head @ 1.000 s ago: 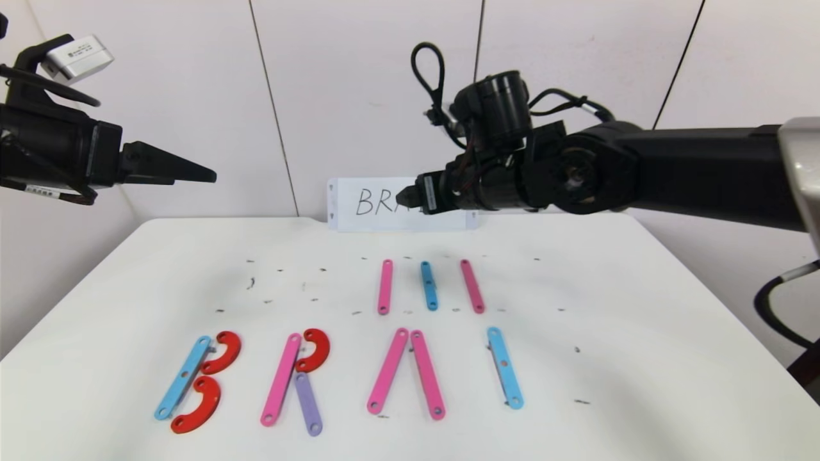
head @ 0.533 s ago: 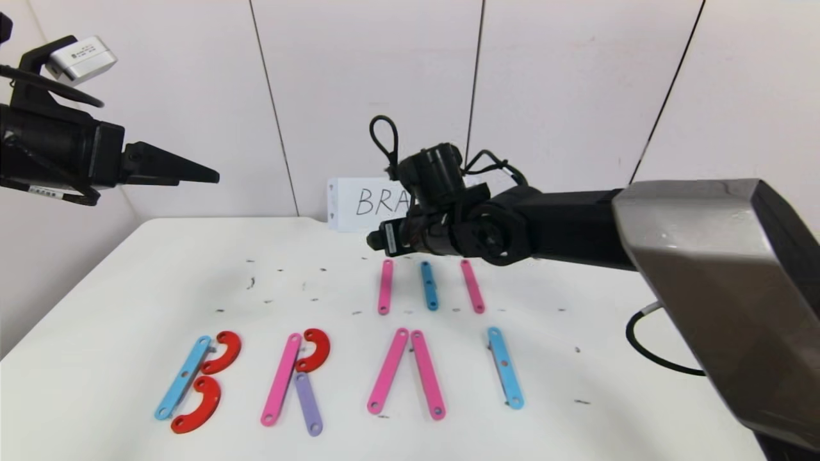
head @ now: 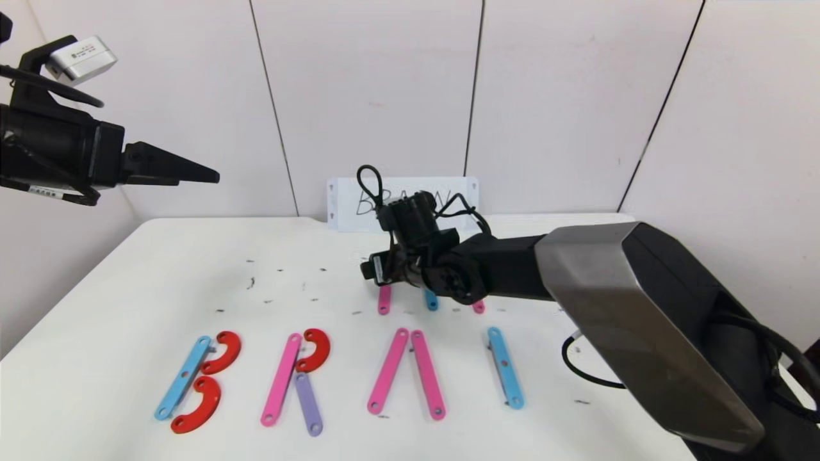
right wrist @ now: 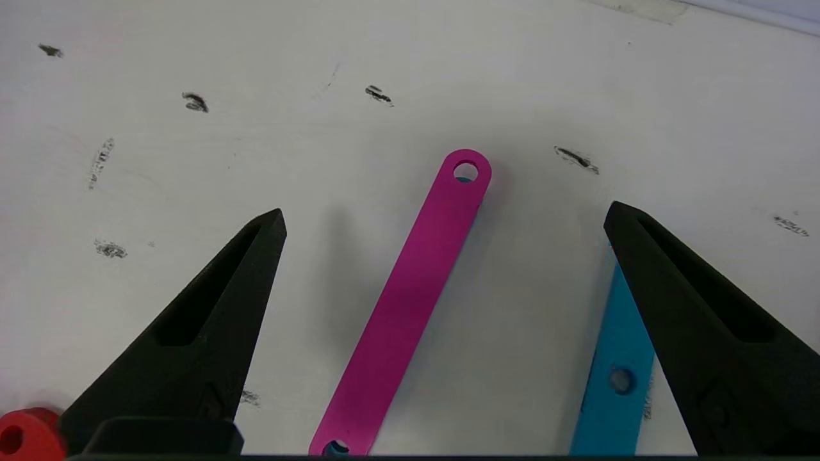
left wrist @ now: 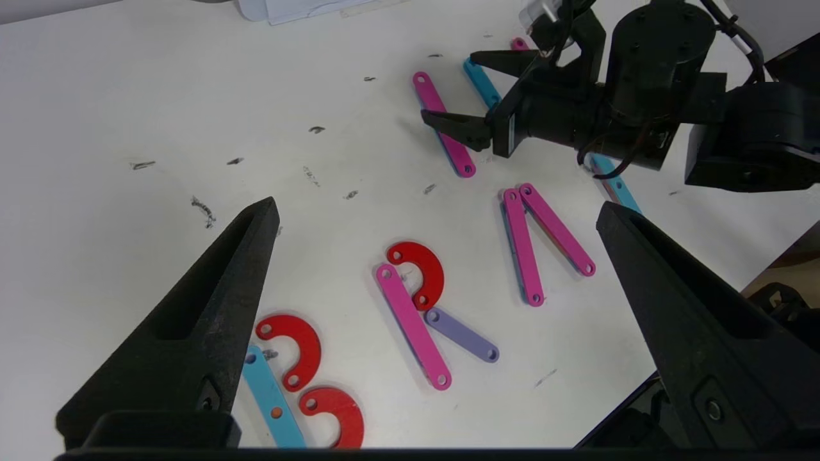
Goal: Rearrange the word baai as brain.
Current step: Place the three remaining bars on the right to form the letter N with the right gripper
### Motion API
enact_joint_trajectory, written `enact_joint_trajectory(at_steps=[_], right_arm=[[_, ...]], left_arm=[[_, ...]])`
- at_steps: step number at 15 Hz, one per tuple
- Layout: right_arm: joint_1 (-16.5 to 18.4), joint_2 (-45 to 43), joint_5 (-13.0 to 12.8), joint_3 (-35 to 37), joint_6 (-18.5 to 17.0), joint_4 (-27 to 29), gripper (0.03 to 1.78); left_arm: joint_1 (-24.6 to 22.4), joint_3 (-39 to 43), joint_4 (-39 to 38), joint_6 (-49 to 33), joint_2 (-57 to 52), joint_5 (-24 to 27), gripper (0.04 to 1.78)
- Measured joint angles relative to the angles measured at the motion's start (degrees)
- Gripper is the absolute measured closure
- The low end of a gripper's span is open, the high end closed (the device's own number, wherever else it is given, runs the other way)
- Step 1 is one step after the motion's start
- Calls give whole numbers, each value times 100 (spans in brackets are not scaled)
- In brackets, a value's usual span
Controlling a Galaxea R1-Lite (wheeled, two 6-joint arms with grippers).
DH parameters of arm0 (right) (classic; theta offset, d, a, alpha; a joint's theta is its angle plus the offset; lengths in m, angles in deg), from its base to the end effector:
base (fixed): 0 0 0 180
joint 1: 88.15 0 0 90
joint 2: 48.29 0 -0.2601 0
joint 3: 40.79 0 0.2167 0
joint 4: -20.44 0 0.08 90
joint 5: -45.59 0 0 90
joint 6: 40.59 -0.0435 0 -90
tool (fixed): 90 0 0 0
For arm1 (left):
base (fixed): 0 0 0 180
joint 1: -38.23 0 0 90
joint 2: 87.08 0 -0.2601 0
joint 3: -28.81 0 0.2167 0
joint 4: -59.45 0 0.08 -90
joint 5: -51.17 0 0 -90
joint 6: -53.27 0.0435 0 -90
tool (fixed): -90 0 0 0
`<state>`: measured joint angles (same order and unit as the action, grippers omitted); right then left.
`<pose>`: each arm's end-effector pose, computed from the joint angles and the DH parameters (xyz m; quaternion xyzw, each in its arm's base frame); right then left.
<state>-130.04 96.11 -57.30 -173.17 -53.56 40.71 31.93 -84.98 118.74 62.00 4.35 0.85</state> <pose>0.3987 0.3446 0.0409 -0.0221 0.2725 0.2111 0.9385 0.2989 0.0051 0.2743 -0.0542 0.2700 -0.2938 0.9153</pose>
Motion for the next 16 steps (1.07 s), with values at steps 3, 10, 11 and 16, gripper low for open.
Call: enact_joint_trajectory(at_steps=[3, 10, 11, 16], right_arm=[[-50, 202, -74, -2, 2, -62, 7], [-141, 356, -195, 1, 2, -2, 30], [-141, 358, -193, 4, 2, -2, 41], [-160, 356, -188, 20, 2, 4, 126]], left_arm=[[5, 0, 0, 2, 33, 0, 8], [9, -11, -2, 2, 105, 1, 8], [9, -11, -2, 2, 110, 1, 8], [9, -11, -2, -2, 123, 9, 8]])
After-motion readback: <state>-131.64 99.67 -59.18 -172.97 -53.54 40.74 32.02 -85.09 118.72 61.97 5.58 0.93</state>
